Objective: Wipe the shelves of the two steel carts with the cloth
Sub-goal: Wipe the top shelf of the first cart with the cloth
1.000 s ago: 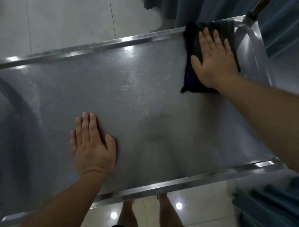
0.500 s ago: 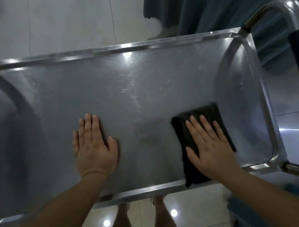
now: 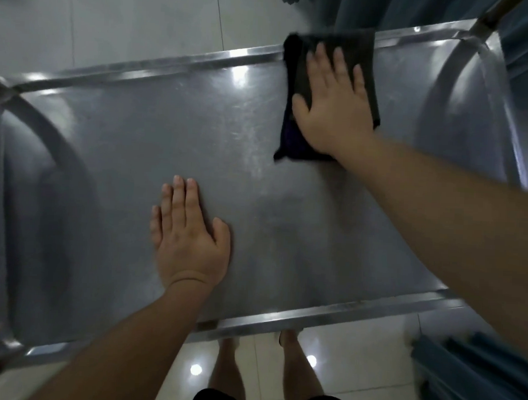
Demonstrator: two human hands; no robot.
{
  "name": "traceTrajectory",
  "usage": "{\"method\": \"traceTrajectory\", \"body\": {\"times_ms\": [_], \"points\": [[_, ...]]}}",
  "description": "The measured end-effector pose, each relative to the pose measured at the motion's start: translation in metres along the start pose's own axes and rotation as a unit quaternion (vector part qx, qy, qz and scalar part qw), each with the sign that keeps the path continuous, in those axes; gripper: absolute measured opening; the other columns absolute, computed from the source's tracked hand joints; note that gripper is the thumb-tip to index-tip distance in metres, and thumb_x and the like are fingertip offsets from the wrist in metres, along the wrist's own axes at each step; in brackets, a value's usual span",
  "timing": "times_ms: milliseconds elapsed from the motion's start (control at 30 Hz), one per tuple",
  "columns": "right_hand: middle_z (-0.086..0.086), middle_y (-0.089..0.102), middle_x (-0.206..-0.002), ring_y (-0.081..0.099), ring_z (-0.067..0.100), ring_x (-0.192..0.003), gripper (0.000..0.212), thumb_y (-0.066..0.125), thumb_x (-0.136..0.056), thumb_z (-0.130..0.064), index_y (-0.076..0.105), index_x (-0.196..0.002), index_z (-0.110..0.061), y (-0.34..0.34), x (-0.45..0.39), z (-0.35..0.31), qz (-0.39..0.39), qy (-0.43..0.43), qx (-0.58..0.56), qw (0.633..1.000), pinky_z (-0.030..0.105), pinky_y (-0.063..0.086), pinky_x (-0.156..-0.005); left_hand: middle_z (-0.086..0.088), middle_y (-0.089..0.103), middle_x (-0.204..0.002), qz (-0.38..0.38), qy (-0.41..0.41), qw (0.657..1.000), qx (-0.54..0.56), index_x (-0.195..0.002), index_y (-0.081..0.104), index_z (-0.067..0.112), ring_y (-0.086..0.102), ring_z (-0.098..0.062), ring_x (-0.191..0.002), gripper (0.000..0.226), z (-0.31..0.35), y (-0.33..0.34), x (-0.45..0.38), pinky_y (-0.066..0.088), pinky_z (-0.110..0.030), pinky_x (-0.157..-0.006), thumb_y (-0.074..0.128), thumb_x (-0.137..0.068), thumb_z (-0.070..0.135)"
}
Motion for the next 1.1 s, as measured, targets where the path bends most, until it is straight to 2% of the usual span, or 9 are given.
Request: {"method": "traceTrajectory", "body": {"times_ms": [100, 200, 333, 467, 567, 733, 900, 1000, 1100], "points": [[0.003, 0.019, -0.173, 0.013, 0.026, -0.16, 0.077, 0.034, -0.101, -0.054, 0.024, -0.165, -0.014, 0.015, 0.087, -0.024, 0.012, -0.06, 0.02, 0.998, 0.054, 0.012, -0.128, -0.002, 0.015, -0.177, -0.007, -0.002, 1.0, 0.011, -0.168, 0.019, 0.017, 0.005, -0.018, -0.163, 0.078, 0.002, -0.003, 0.001, 0.001, -0.043, -0.132, 0.037, -0.098, 0.046], [0.001, 0.016, -0.174, 0.009, 0.024, -0.161, 0.078, 0.044, -0.1, -0.051, 0.022, -0.166, -0.016, 0.037, 0.194, -0.05, -0.008, -0.131, 0.026, 0.991, 0.055, 0.015, -0.127, -0.003, 0.017, -0.176, -0.014, -0.006, 1.0, 0.025, -0.168, 0.023, 0.016, 0.008, -0.02, -0.163, 0.077, 0.004, -0.007, 0.0, 0.002, -0.044, -0.132, 0.035, -0.098, 0.045], [-0.006, 0.008, -0.175, 0.005, 0.02, -0.161, 0.073, 0.033, -0.104, -0.057, 0.014, -0.167, -0.025, 0.053, 0.272, -0.063, -0.075, -0.2, 0.023, 0.977, 0.054, 0.014, -0.126, -0.002, 0.014, -0.177, -0.028, -0.007, 0.999, 0.039, -0.168, 0.021, 0.016, 0.006, -0.02, -0.164, 0.076, 0.006, -0.012, 0.0, 0.001, -0.043, -0.132, 0.03, -0.098, 0.044], [-0.006, 0.019, -0.173, 0.012, 0.018, -0.161, 0.078, 0.048, -0.096, -0.054, 0.024, -0.166, -0.027, 0.043, 0.235, -0.066, -0.063, -0.231, 0.03, 0.97, 0.052, 0.016, -0.128, -0.001, 0.01, -0.177, -0.038, -0.002, 0.998, 0.049, -0.169, 0.018, 0.016, 0.003, -0.019, -0.164, 0.076, 0.004, -0.013, 0.0, -0.002, -0.041, -0.132, 0.029, -0.099, 0.043], [-0.003, 0.026, -0.171, 0.02, 0.02, -0.159, 0.076, 0.047, -0.095, -0.051, 0.032, -0.164, -0.023, 0.028, 0.154, -0.071, -0.016, -0.183, 0.046, 0.982, 0.051, 0.017, -0.128, -0.001, 0.01, -0.177, -0.036, 0.0, 0.998, 0.058, -0.169, 0.018, 0.017, 0.003, -0.019, -0.164, 0.077, 0.004, -0.013, -0.001, -0.004, -0.04, -0.131, 0.022, -0.098, 0.046], [-0.005, 0.01, -0.175, 0.005, 0.02, -0.161, 0.078, 0.026, -0.098, -0.057, 0.016, -0.167, -0.023, 0.017, 0.025, -0.098, -0.026, -0.037, 0.013, 0.999, 0.049, 0.001, -0.129, -0.001, 0.005, -0.178, -0.038, 0.007, 0.998, 0.057, -0.17, 0.011, 0.018, -0.003, -0.017, -0.163, 0.078, 0.002, -0.012, 0.0, -0.006, -0.041, -0.131, 0.026, -0.099, 0.046], [-0.003, 0.001, -0.175, -0.003, 0.021, -0.161, 0.074, 0.022, -0.103, -0.056, 0.008, -0.168, -0.023, 0.017, 0.012, -0.117, -0.023, 0.012, -0.001, 1.0, 0.05, -0.003, -0.129, 0.004, -0.004, -0.178, -0.109, 0.019, 0.987, 0.118, -0.17, 0.007, 0.02, -0.011, -0.011, -0.162, 0.071, -0.006, -0.023, -0.005, -0.015, -0.033, -0.129, 0.036, -0.107, 0.032], [-0.002, -0.001, -0.175, -0.004, 0.022, -0.161, 0.074, 0.021, -0.103, -0.056, 0.006, -0.168, -0.022, 0.016, 0.02, -0.117, -0.039, 0.009, -0.002, 0.999, 0.05, -0.004, -0.129, 0.002, 0.012, -0.177, -0.135, 0.066, 0.971, 0.187, -0.168, 0.024, 0.022, 0.007, -0.012, -0.162, 0.065, -0.036, -0.045, -0.018, -0.001, -0.027, -0.127, 0.035, -0.105, 0.032], [-0.002, -0.003, -0.175, -0.006, 0.022, -0.161, 0.075, 0.02, -0.103, -0.056, 0.004, -0.168, -0.022, 0.015, 0.025, -0.118, -0.047, 0.017, -0.001, 0.999, 0.05, -0.005, -0.129, -0.003, 0.023, -0.175, -0.059, 0.044, 0.994, 0.076, -0.165, 0.032, 0.021, 0.018, -0.021, -0.161, 0.065, -0.103, -0.061, -0.023, 0.013, -0.043, -0.129, 0.032, -0.103, 0.042]]}}
Point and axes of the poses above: each hand's wrist, its own x-axis away from the middle knuckle, its own y-axis out of the palm, z = x × y, the point moved 4 cm from there along -x, towards the middle knuckle
